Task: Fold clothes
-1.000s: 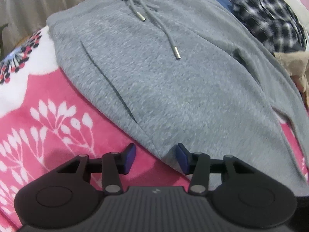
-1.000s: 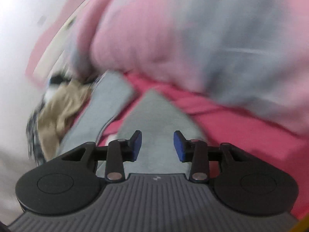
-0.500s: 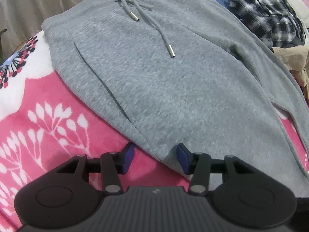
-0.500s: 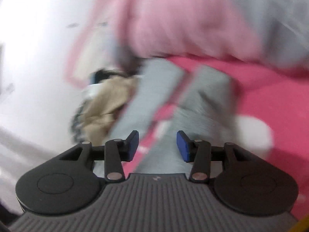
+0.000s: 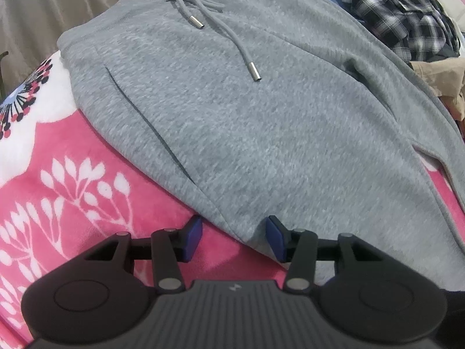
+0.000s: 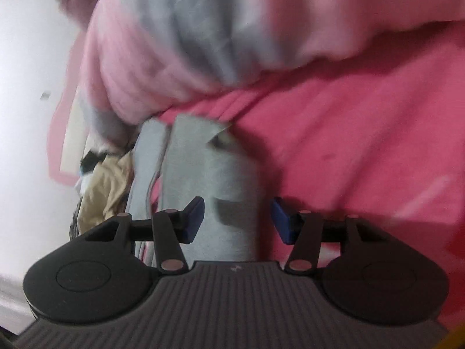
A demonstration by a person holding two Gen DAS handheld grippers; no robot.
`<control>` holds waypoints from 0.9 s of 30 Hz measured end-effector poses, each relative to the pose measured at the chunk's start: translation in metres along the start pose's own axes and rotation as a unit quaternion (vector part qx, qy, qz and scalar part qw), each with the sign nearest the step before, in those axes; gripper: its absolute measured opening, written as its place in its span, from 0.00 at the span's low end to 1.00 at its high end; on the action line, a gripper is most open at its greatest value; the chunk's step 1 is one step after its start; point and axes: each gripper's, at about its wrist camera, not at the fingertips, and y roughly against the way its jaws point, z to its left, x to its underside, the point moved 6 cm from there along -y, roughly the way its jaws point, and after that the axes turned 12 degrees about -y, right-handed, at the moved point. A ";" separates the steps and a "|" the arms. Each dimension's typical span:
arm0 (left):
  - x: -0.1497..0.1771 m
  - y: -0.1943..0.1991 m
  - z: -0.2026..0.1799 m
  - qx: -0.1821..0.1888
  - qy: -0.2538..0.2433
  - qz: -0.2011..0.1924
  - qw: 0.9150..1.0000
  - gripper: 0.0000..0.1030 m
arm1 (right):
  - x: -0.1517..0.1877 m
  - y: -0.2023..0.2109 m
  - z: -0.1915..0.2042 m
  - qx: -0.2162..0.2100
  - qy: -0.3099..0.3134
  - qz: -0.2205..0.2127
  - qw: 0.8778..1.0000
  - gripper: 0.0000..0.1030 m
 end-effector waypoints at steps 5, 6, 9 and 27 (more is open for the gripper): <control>-0.001 -0.001 -0.001 -0.003 -0.002 0.001 1.000 0.48 | 0.054 -0.055 0.074 -0.013 0.225 0.078 0.971 0.50; -0.001 -0.001 -0.001 -0.004 -0.003 0.001 1.000 0.48 | 0.067 -0.068 0.082 -0.001 0.270 0.101 0.957 0.50; -0.001 0.000 -0.001 -0.005 -0.002 0.000 1.000 0.48 | 0.100 -0.098 0.093 0.061 0.406 0.104 0.906 0.52; -0.001 -0.003 0.000 -0.004 -0.006 -0.002 1.000 0.49 | 0.030 -0.065 0.079 0.013 0.246 0.018 0.969 0.48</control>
